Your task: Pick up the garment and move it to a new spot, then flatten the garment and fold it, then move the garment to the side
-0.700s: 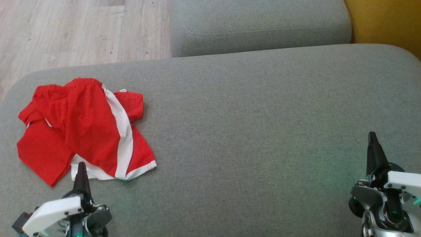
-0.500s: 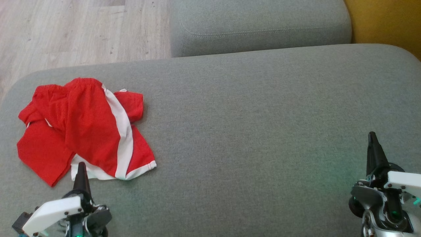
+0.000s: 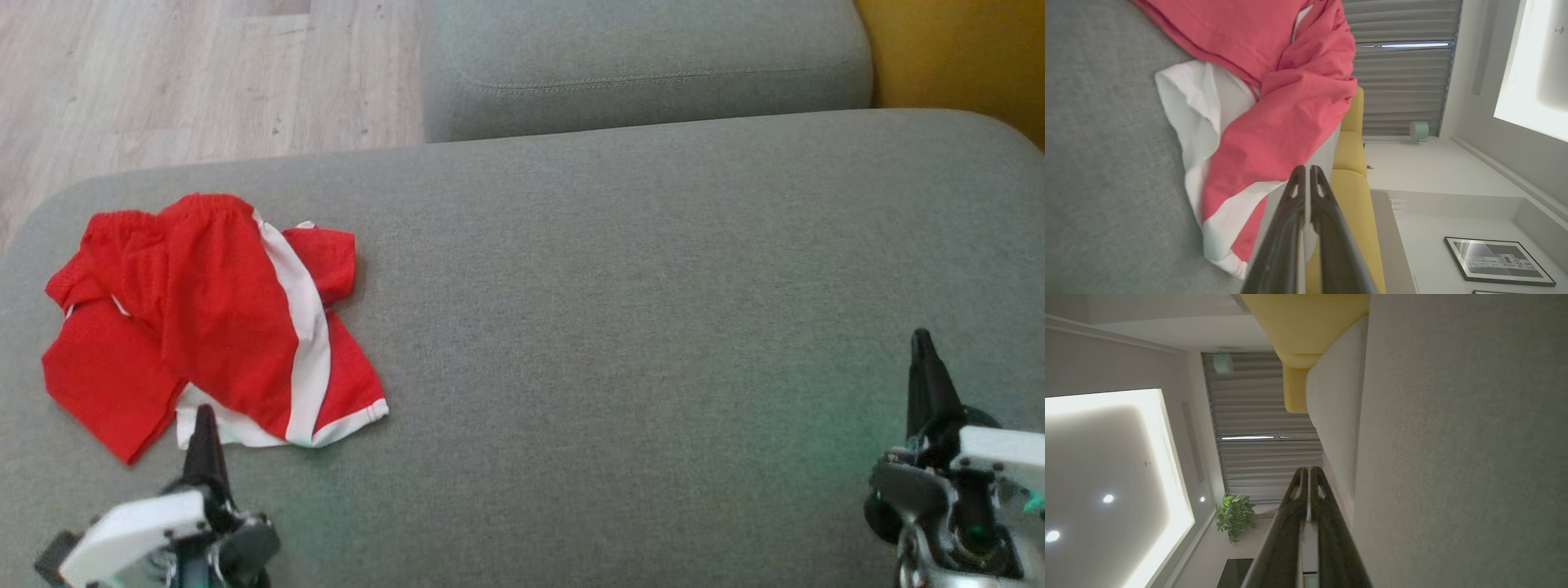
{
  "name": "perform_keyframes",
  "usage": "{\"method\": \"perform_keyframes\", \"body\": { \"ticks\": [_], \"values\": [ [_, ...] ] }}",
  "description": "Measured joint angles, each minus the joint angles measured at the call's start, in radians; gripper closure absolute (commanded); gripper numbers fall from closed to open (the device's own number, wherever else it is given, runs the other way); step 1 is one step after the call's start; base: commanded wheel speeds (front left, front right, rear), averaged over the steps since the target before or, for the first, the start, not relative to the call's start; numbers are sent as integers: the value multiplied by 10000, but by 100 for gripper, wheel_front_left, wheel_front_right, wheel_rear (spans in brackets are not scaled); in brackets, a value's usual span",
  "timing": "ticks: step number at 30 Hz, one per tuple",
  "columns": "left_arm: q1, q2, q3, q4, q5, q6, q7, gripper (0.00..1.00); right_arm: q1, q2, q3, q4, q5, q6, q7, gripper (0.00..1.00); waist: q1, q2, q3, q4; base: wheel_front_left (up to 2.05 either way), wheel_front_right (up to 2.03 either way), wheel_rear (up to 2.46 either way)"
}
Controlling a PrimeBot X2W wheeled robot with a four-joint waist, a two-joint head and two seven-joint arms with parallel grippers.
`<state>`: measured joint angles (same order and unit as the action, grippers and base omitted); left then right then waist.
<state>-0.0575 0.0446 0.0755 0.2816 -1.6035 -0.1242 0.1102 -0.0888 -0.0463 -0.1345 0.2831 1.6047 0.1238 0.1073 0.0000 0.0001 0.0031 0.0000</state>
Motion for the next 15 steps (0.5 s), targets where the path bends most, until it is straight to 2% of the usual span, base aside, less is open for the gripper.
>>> {"method": "perform_keyframes", "body": {
  "ticks": [1, 6, 15],
  "values": [
    [12, 0, -15, 65, 2, 8, -2, 0, 2, 4, 4, 77, 0, 0, -2, 0, 0, 0, 0, 0, 0, 0, 0],
    [513, -50, -105, 713, 2, 12, -15, 0, 452, 63, 35, 773, -2, -12, -15, 0, 0, 0, 7, -2, 0, 0, 0],
    [636, -58, -146, 523, 6, 12, -249, 0, 589, 65, 240, 633, -186, -12, -224, 0, 0, 0, 15, -14, 0, 0, 0]
  ]
}}
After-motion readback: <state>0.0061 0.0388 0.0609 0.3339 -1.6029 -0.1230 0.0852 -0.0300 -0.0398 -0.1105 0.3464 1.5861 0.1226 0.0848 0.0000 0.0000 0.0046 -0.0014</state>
